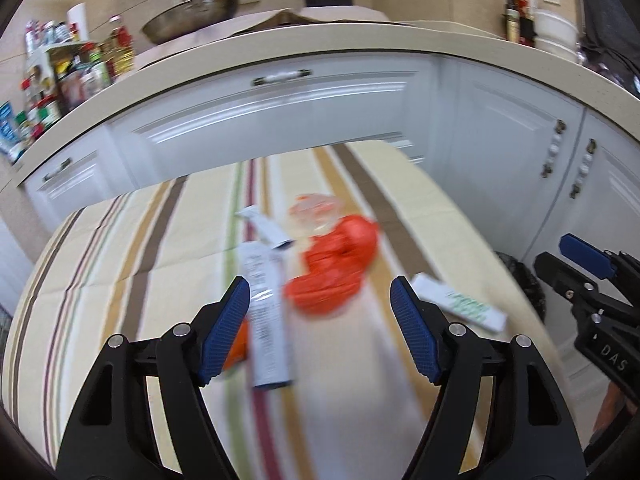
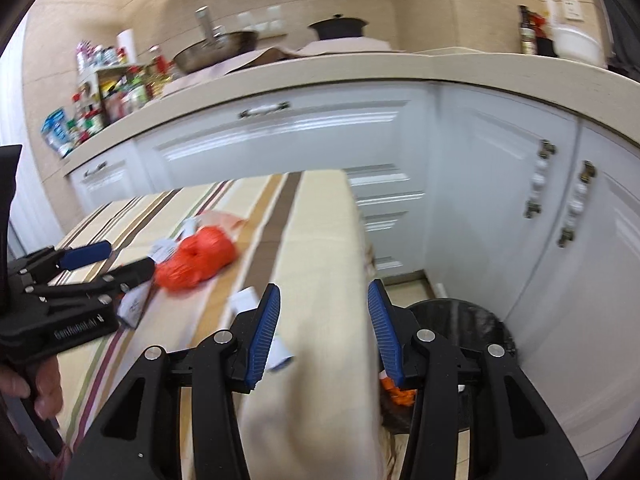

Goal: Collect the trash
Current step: 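Move both tools back over the table, then grasp the green-printed white tube with the right gripper while the left gripper grasps the orange bag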

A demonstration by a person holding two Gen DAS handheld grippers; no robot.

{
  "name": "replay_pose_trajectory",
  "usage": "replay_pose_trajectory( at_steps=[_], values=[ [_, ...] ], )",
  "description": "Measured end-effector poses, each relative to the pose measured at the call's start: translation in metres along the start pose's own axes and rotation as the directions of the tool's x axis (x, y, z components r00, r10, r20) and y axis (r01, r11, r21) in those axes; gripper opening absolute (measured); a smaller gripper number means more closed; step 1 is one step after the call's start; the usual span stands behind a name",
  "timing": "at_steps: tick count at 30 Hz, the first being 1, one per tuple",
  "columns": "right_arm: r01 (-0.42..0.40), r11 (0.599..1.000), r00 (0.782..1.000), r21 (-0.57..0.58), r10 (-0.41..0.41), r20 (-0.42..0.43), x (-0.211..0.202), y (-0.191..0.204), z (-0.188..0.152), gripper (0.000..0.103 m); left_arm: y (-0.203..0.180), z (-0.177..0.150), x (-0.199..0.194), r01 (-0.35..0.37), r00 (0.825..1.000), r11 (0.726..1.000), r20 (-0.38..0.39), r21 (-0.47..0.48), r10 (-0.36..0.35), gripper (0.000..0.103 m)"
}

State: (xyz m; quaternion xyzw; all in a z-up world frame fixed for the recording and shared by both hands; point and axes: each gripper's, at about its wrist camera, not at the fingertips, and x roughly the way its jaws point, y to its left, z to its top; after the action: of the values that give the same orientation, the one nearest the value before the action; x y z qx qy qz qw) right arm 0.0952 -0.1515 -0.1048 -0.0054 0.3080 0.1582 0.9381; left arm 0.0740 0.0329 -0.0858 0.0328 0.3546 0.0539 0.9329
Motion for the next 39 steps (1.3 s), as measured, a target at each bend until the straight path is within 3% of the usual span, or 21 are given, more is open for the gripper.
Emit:
replay_pose_trajectory(
  at_steps=[9, 20, 22, 30, 36, 39],
  values=[
    [-0.044, 0.996, 0.993, -0.073, 0.036, -0.115, 0.024, 0.029, -0.009, 0.046, 0.067, -0.026, -0.009, -0.094, 0.995, 0.992, -0.037, -0.081, 0.092, 0.071],
    [-0.035, 0.995, 0.969, -0.09, 0.011, -0.248, 0.05, 0.036, -0.016, 0.046, 0.09, -0.04, -0.002, -0.088, 0.994, 0.99, -0.072, -0.111, 0.08, 0.071],
    [-0.031, 0.995, 0.969, -0.096, 0.006, -0.248, 0.051, 0.037, -0.017, 0.046, 0.088, -0.041, 0.002, -0.079, 0.995, 0.991, -0.076, -0.107, 0.071, 0.071],
    [-0.028, 0.995, 0.97, -0.1, 0.003, -0.244, 0.047, 0.038, -0.018, 0.024, 0.081, -0.039, 0.015, -0.059, 0.995, 0.994, -0.082, -0.093, 0.051, 0.071],
    [-0.035, 0.994, 0.974, -0.1, 0.011, -0.228, 0.042, 0.044, -0.02, 0.02, 0.08, -0.038, 0.025, -0.054, 0.995, 0.994, -0.092, -0.095, 0.045, 0.071],
    [-0.029, 0.995, 0.977, -0.097, 0.008, -0.213, 0.039, 0.046, -0.021, 0.02, 0.08, -0.038, 0.027, -0.05, 0.995, 0.994, -0.092, -0.093, 0.042, 0.056]
  ],
)
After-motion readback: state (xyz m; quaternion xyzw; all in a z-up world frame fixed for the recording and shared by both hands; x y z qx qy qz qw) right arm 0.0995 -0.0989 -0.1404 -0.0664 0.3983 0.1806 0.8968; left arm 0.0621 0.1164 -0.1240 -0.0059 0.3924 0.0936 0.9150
